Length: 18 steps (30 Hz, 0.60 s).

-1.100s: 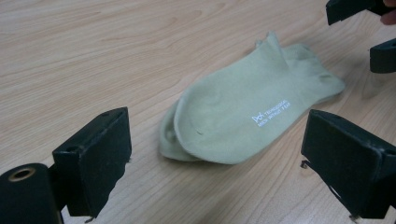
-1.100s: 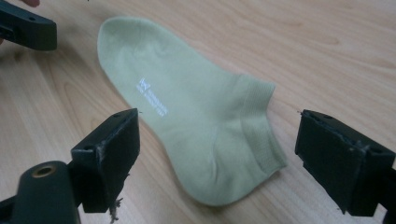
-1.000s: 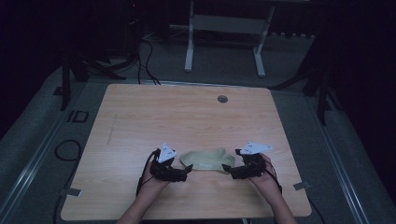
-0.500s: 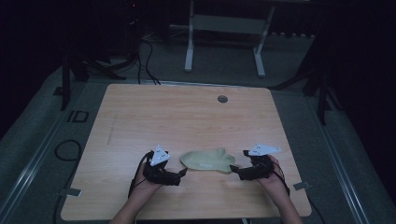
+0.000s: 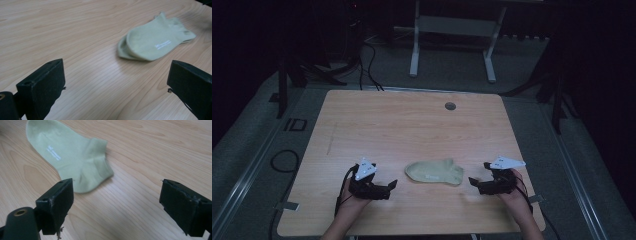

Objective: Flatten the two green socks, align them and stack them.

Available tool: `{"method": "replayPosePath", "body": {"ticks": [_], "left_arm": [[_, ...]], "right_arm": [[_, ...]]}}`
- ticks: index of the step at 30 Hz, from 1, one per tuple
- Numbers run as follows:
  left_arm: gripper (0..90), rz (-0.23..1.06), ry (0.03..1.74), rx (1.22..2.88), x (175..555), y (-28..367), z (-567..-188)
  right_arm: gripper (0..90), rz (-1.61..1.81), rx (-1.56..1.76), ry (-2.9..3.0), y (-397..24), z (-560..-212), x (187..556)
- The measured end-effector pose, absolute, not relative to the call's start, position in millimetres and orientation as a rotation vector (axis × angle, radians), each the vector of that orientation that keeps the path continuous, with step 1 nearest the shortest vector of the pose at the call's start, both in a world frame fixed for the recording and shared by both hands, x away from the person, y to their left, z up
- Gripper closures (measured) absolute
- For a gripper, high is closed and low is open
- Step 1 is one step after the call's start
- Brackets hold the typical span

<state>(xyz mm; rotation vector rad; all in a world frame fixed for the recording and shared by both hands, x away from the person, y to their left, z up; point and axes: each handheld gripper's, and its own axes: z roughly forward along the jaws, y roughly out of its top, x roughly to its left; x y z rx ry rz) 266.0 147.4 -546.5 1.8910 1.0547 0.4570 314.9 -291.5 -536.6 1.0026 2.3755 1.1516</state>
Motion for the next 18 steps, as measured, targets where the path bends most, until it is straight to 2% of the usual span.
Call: {"method": "replayPosePath", "body": {"ticks": [18], "left_arm": [[1.8, 0.544, 1.184, 1.854, 243.3, 206.0, -555.5]], "right_arm": [[12.1, 1.121, 1.121, 2.278, -335.9, -543.4, 304.8]]}}
